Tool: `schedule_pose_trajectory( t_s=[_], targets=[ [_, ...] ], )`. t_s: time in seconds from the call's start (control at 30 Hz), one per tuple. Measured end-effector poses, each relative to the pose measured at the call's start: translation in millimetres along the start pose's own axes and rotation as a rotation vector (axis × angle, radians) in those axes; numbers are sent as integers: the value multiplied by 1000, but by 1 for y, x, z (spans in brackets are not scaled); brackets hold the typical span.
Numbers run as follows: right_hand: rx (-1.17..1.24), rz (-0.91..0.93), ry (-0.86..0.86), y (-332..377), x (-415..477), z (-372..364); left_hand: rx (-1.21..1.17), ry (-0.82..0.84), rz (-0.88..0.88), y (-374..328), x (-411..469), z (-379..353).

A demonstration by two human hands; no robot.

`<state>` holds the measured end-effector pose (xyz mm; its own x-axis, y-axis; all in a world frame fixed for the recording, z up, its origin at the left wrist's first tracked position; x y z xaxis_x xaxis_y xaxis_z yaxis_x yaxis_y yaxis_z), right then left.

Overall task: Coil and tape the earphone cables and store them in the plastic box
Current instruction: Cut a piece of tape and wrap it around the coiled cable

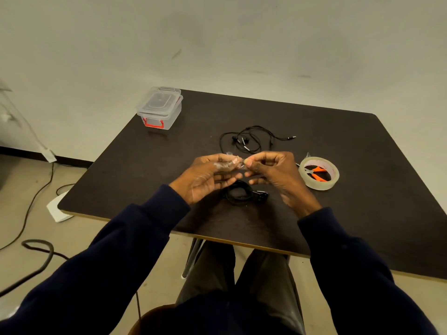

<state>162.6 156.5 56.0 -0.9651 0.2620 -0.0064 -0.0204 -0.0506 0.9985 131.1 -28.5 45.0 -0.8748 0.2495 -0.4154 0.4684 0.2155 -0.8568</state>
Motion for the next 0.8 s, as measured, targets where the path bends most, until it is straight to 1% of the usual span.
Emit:
schedule_pose_trajectory(
  t_s=[0.07,0.13,0.27,0.33,0.4,0.57,0.67,0.8],
  targets=[
    [-58,51,12,4,1,1,-11,10,-19,2,-1,2],
    [-112,80,13,6,4,2,9,5,-88,4,-3,4],
    [-127,19,32,3,8,3,194,-117,-385,5,-10,5],
    [-81,-4,62,2,9,2,226,-152,-482,6,-12,4],
    [-50,-12,91,2,10,3,223,-167,-536,7,-13,2],
    [-62,-4,165,10,11,5,251,-204,-658,8,-15,3],
    [-2,-23,205,14,11,7,264,-221,-716,9,-15,4],
    [70,-52,165,13,8,7,377,-225,-817,11,-15,4]
  ],
)
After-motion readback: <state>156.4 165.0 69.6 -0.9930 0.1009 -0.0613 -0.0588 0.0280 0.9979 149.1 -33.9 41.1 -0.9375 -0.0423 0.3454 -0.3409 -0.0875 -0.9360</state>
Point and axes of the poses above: each hand's wrist, its own x-axis towards the middle knuckle, its own z-axis out of the back of the hand, y = z × x, the point moved 3 cm from there along x, towards the middle knuckle, and after that the axes turned 12 degrees about -y, right-handed, at the moved point
